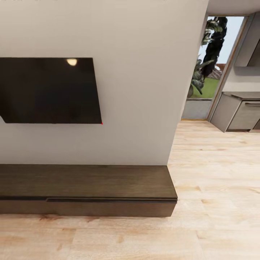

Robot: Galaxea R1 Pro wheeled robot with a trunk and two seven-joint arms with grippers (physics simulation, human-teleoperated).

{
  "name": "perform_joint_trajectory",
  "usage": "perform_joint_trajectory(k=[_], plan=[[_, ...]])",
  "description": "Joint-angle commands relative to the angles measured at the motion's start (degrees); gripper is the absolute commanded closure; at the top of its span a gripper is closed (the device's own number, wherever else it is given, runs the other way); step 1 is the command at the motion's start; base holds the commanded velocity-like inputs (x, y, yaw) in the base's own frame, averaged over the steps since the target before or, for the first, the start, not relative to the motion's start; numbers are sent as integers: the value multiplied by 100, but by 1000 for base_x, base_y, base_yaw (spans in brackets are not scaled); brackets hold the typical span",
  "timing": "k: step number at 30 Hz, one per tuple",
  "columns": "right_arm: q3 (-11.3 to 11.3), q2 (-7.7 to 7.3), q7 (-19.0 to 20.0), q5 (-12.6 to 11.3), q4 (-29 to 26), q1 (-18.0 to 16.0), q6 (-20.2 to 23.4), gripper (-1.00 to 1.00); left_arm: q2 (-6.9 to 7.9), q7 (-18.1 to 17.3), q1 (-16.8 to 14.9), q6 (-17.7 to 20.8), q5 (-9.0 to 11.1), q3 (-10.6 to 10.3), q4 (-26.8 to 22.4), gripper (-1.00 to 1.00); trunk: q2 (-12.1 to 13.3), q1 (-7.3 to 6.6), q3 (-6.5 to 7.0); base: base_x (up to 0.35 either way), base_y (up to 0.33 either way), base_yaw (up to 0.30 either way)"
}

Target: Place each of the two pumpkins and all three candles from the living room inside a cabinet in the living room (use any cabinet), then make sure every cabinet is closed, and position the cauldron so it is next to a table in the living room.

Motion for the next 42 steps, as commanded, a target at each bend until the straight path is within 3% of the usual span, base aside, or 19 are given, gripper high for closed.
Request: perform_joint_trajectory(k=[1,10,19,26,36,42], plan=[[43,6,-4,-31,19,-6,-21,-100,1,16,-1,-9,58,-49,-1,-100,37,-22,12,0,0,0],[43,19,-16,-47,26,15,38,-100,0,11,112,-8,58,-51,21,-100,398,-220,173,0,0,0],[45,23,-33,-63,26,359,75,-100,8,10,392,-8,48,-49,24,-100,759,-417,335,0,0,0],[51,32,-31,-58,26,421,82,-100,2,10,452,-7,45,-49,24,-100,1039,-571,461,0,0,0],[45,32,-30,-61,20,424,69,-100,0,22,451,3,42,-58,-4,-100,1039,-571,461,0,0,0],[43,24,-25,-58,3,424,49,-100,165,27,441,-19,-5,-59,-61,-100,1039,-571,461,0,0,0]])
